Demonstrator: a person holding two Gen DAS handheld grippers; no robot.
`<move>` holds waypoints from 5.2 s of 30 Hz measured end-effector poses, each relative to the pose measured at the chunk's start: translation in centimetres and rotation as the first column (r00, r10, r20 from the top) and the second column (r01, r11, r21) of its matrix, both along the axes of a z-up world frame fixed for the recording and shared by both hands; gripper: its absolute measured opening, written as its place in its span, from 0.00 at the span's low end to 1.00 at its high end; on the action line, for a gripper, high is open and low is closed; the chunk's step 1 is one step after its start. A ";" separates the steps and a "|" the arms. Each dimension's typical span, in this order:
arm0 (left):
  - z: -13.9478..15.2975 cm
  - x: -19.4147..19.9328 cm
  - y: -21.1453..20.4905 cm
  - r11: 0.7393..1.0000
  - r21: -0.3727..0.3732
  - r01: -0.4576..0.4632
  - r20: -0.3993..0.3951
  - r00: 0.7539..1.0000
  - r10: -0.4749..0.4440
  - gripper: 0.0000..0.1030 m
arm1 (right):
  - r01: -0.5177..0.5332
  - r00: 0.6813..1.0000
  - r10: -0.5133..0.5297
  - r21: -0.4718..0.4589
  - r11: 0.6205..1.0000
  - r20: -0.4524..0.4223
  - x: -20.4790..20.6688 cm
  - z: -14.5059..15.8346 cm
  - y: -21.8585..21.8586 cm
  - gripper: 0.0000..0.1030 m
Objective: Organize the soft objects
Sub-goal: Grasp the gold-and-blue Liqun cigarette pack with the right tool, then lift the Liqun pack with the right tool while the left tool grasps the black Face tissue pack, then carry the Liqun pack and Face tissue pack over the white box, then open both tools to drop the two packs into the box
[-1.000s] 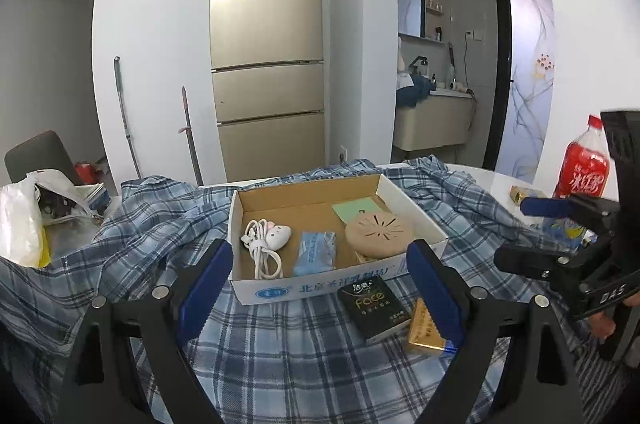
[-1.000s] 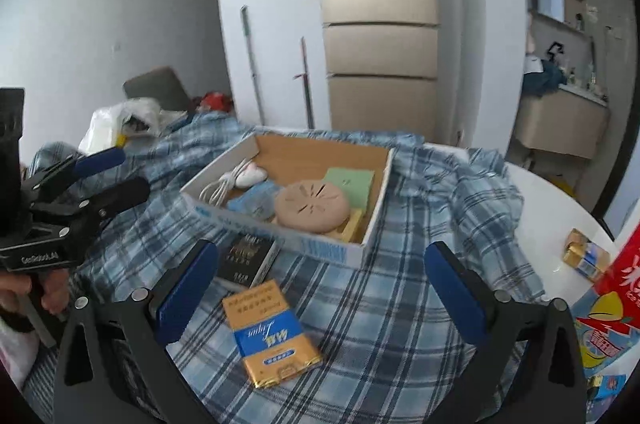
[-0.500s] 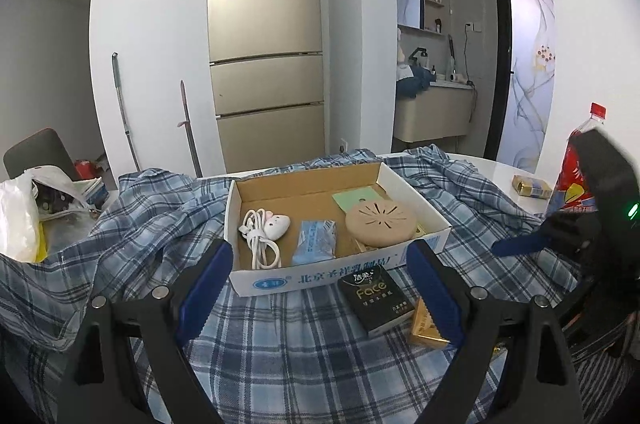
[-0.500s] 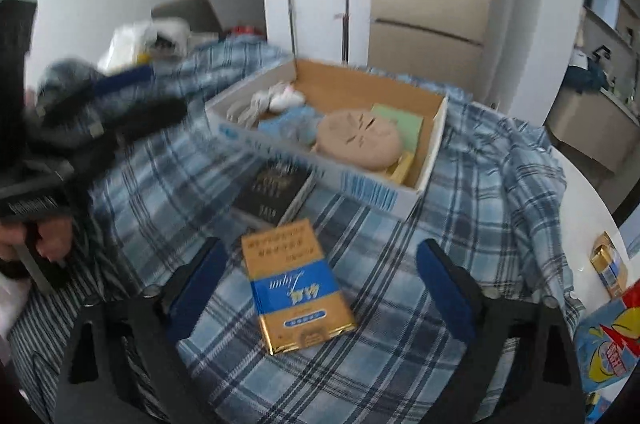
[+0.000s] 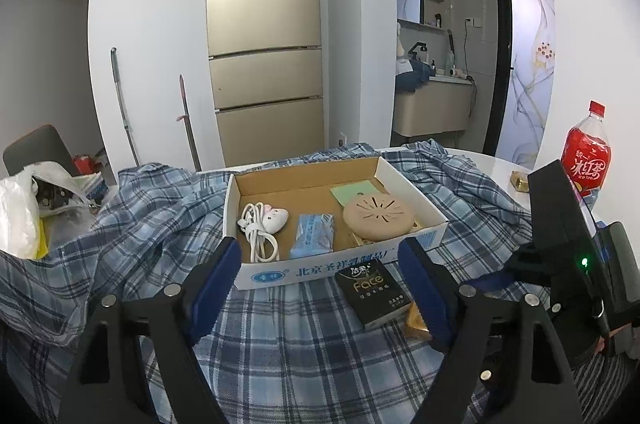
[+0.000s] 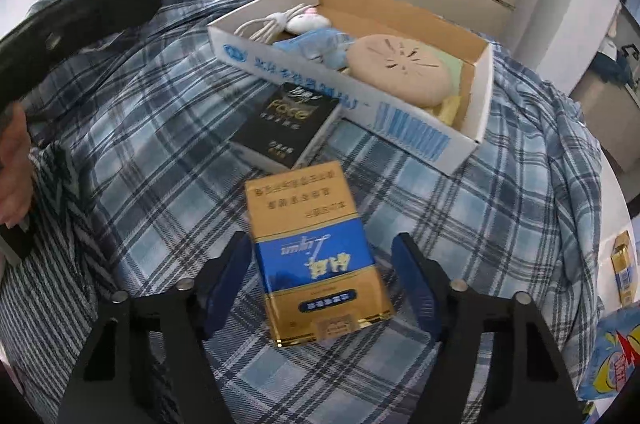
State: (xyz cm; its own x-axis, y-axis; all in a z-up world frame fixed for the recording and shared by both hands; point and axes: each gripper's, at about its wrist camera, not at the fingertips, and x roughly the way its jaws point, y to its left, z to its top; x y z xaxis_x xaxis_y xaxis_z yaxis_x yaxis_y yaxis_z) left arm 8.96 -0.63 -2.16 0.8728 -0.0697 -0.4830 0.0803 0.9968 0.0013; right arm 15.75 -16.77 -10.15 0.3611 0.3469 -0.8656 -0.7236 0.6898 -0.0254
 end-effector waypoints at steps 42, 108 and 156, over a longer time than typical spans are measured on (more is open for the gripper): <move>-3.8 8.1 -4.0 0.993 -0.036 -0.110 -0.388 0.918 0.087 0.72 | 0.395 0.827 -0.485 0.321 0.861 0.285 -0.8 6.5 -5.9 0.49; 10.1 11.7 0.6 0.988 -0.044 -0.150 -0.104 0.984 0.145 0.47 | 0.438 0.776 -0.604 0.536 0.722 0.181 10.1 18.2 -2.0 0.50; -1.4 17.4 4.2 0.976 0.013 -0.215 -0.336 0.919 0.207 0.65 | 0.431 0.891 -0.454 0.285 0.856 0.014 15.8 3.9 2.9 0.70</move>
